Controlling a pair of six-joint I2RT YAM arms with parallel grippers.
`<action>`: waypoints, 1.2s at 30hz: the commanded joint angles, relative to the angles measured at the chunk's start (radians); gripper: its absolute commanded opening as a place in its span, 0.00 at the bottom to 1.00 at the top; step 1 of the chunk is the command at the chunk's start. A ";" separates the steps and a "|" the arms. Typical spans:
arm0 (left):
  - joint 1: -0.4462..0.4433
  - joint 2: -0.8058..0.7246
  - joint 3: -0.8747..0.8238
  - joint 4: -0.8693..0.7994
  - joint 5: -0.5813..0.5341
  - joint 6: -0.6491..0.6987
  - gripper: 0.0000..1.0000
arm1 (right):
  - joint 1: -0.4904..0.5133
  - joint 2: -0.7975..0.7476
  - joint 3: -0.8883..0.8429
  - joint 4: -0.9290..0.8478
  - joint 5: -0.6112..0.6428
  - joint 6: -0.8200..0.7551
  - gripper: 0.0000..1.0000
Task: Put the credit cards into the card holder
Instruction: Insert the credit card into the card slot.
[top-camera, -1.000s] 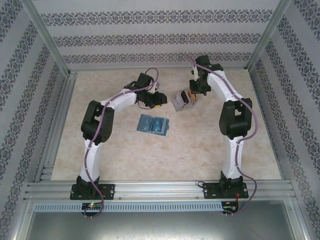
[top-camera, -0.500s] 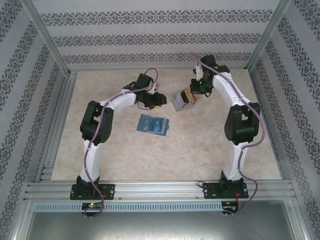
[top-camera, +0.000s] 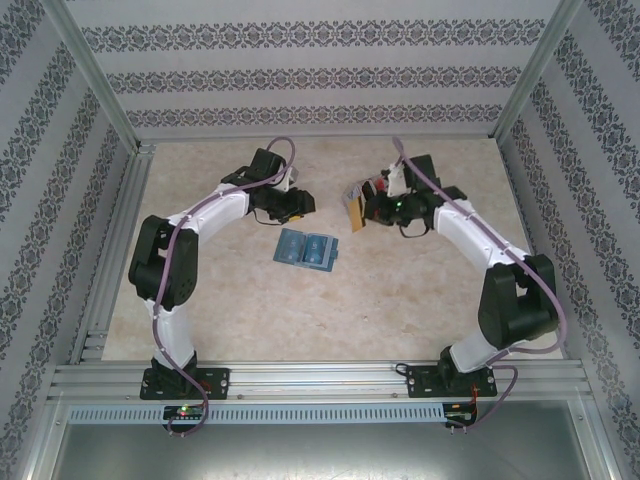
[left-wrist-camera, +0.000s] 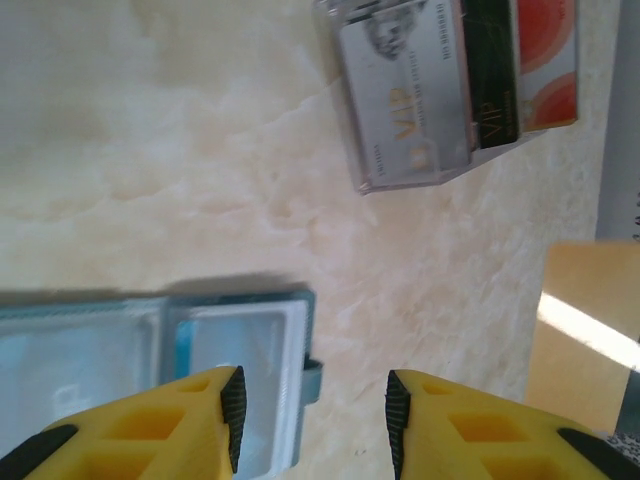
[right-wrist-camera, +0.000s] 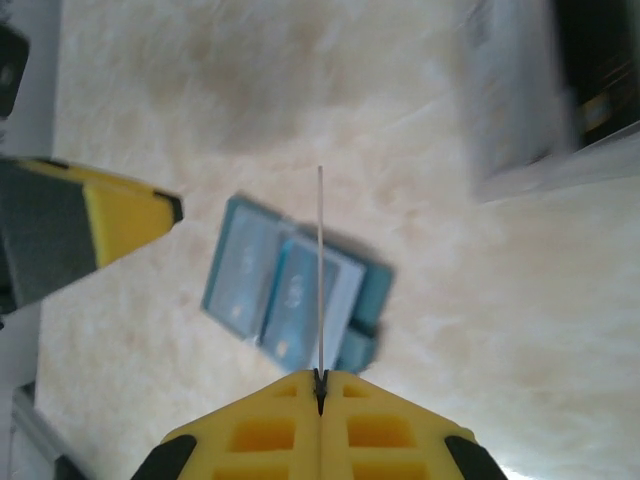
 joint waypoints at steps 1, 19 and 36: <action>0.027 -0.065 -0.056 -0.055 -0.044 0.033 0.44 | 0.085 -0.027 -0.085 0.226 -0.014 0.158 0.06; 0.070 -0.029 -0.174 0.021 -0.135 0.026 0.44 | 0.285 0.261 -0.218 0.744 0.112 0.517 0.06; 0.078 0.044 -0.238 0.124 -0.181 -0.084 0.41 | 0.299 0.260 -0.255 0.727 0.116 0.625 0.06</action>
